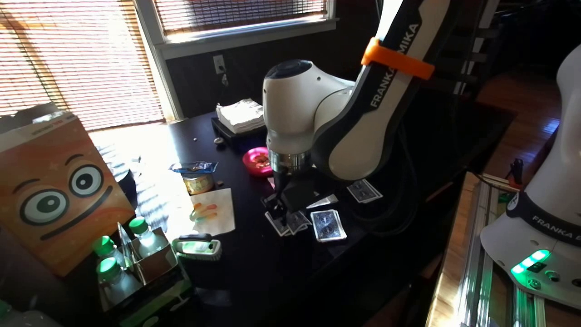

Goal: Pick up one card from the left pile of cards, put it on the pile in the middle, pick up the middle pile of cards and put them on the cards on the right

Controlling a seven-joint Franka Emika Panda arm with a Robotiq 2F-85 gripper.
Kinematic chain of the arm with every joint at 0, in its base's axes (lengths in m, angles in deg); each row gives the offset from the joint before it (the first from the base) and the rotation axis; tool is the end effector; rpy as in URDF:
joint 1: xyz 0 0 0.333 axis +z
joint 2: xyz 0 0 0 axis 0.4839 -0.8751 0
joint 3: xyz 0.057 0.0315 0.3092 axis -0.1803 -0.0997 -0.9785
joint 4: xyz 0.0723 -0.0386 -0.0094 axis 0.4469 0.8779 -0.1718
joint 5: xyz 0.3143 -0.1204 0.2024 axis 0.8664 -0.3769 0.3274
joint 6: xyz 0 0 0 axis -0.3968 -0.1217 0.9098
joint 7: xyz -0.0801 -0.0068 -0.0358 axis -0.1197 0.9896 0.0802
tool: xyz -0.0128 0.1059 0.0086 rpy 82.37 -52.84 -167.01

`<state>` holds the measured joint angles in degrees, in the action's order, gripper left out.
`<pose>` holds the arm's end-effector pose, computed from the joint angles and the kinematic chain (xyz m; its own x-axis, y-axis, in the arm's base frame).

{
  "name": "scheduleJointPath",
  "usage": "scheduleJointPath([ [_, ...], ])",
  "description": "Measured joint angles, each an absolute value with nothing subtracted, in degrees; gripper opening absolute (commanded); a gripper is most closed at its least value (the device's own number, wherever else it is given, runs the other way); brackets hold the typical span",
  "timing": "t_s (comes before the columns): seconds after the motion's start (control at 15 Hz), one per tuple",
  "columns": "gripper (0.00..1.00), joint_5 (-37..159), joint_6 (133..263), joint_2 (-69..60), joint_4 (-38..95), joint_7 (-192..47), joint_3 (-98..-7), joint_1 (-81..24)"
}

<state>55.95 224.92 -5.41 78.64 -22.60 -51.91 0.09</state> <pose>0.4288 0.2002 0.1739 0.9221 -0.3801 0.0729 -0.3824 -0.9238 0.0200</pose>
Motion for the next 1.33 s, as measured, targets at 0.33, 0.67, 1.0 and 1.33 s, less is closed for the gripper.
scheduleJointPath([
  [0.33,0.54,55.8,224.9,-3.0,81.0,-22.6,-52.6,-0.6],
  [0.67,0.57,55.0,224.8,-0.4,83.7,-22.5,-52.8,-1.9],
  [1.0,0.59,55.0,224.7,1.1,86.4,-22.2,-54.1,-4.6],
  [1.33,0.58,56.2,224.7,1.0,88.2,-20.9,-56.8,-7.2],
])
